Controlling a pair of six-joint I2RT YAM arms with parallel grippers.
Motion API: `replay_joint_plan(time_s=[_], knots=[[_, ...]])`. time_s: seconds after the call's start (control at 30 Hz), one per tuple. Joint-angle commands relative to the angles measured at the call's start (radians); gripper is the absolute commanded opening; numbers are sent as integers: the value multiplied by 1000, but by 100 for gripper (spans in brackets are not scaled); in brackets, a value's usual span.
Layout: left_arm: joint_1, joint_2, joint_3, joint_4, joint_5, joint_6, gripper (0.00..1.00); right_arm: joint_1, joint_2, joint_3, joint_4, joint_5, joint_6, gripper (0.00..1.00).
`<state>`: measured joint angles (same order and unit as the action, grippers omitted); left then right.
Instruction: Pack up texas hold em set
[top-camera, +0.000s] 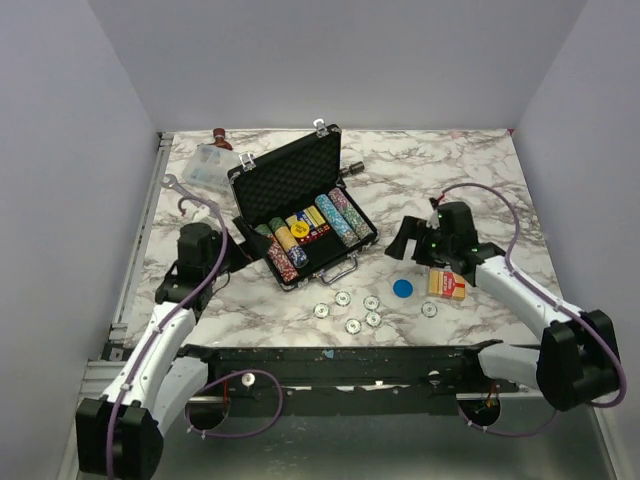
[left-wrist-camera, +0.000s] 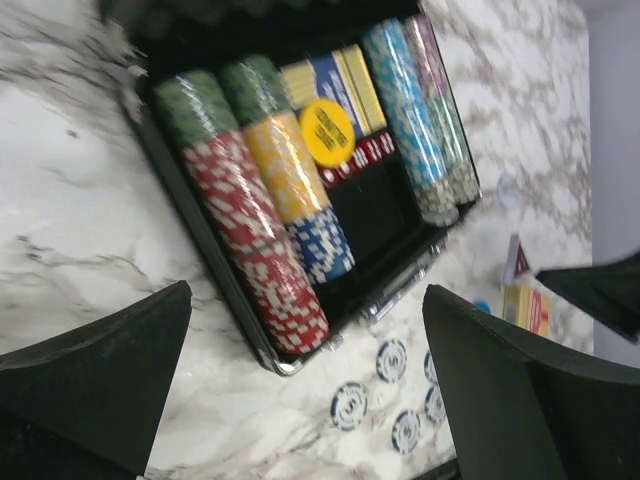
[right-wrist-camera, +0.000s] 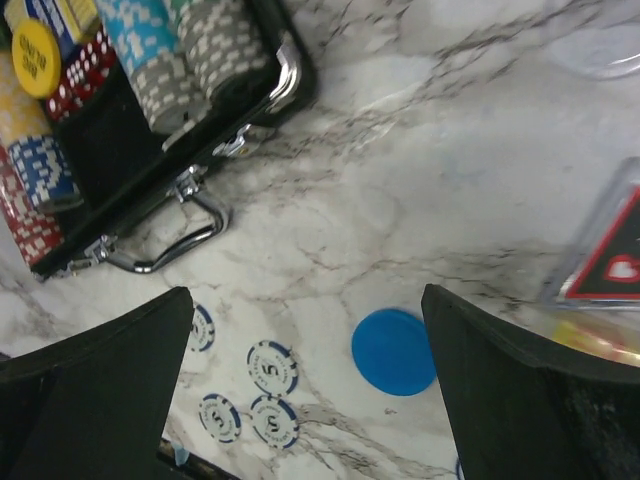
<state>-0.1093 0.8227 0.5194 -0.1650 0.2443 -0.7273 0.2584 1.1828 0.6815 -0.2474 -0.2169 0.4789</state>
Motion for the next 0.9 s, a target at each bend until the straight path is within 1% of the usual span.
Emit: replay_joint_plan(time_s=[0.0,0.1,0.17,0.23,0.3,0.37,0.43,0.5,0.6,0.67,0.7,0.8,0.87], knots=[[-231,-7,-12,35,2,-11,99,151,80,7,-2,84,57,100],[-371,26,5,61,-35,-26,98,217,118,21,-21,141,99,100],[-447,60,33,68,-49,-10,98,223,100,9,-37,202,123,100],[-511,92,78,65,-60,12,99,223,60,-2,-77,319,154,100],[-545,121,119,66,-54,46,98,223,10,-11,-139,473,224,100],[-566,158,168,62,-29,80,98,221,-24,0,-245,633,331,100],[-576,202,226,47,3,114,99,209,-52,16,-363,754,430,100],[-580,243,282,26,44,141,98,147,-88,6,-413,763,458,100],[-581,322,399,-51,106,196,98,9,-156,-21,-424,646,450,100],[-580,361,459,-99,125,225,99,-37,-174,-24,-432,608,458,100],[-580,374,479,-117,134,235,99,-56,-170,-19,-453,615,477,100],[-580,387,501,-133,177,250,98,-94,-136,-17,-469,634,494,100],[-580,379,482,-124,199,254,98,-151,-105,-16,-468,622,487,100]])
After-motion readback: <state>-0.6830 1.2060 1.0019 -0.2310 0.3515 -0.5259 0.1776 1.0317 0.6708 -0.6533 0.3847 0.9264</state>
